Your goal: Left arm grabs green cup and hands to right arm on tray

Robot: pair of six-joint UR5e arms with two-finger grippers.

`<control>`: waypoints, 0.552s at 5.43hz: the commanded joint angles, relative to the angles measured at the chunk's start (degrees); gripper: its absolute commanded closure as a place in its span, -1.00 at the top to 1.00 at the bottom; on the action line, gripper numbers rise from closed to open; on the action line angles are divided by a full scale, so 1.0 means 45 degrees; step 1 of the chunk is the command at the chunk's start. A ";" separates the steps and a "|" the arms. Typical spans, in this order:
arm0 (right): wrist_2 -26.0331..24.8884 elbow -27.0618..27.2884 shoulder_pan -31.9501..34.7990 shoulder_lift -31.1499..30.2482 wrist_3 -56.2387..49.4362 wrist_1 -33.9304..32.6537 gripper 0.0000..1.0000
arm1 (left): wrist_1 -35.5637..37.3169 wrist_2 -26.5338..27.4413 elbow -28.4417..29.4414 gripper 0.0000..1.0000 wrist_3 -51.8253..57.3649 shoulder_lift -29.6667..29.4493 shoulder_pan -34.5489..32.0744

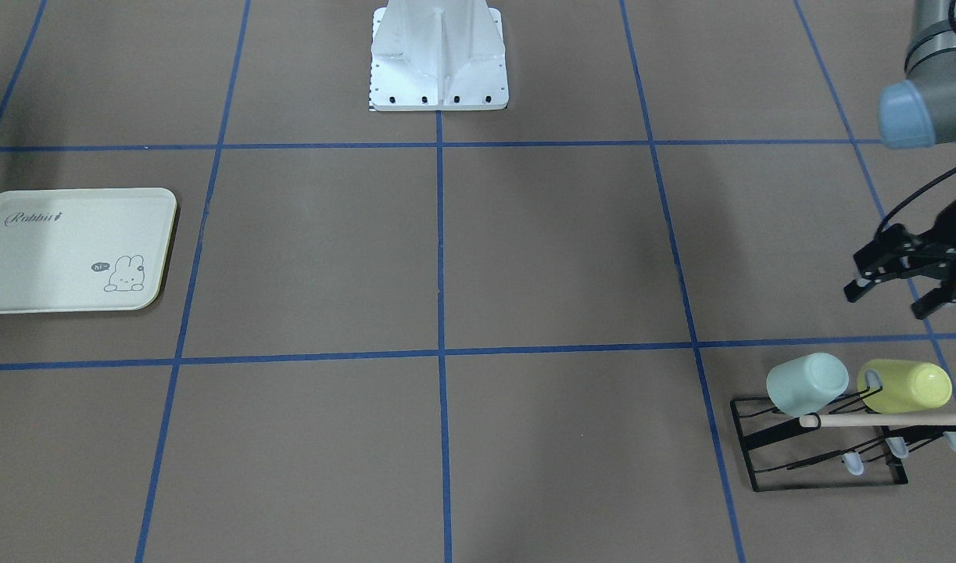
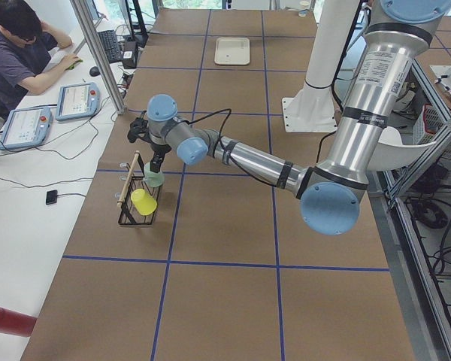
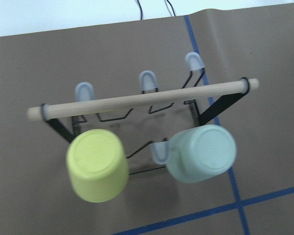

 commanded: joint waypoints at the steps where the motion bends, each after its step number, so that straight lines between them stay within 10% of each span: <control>1: 0.0012 -0.0016 0.0001 -0.0005 0.0009 0.0000 1.00 | 0.0766 0.0836 0.0224 1.00 -0.0665 -0.0826 0.0605; 3: -0.0007 -0.0036 0.0001 -0.0004 -0.0011 0.0000 1.00 | 0.1202 0.2168 0.0806 1.00 -0.0414 -0.1042 0.1055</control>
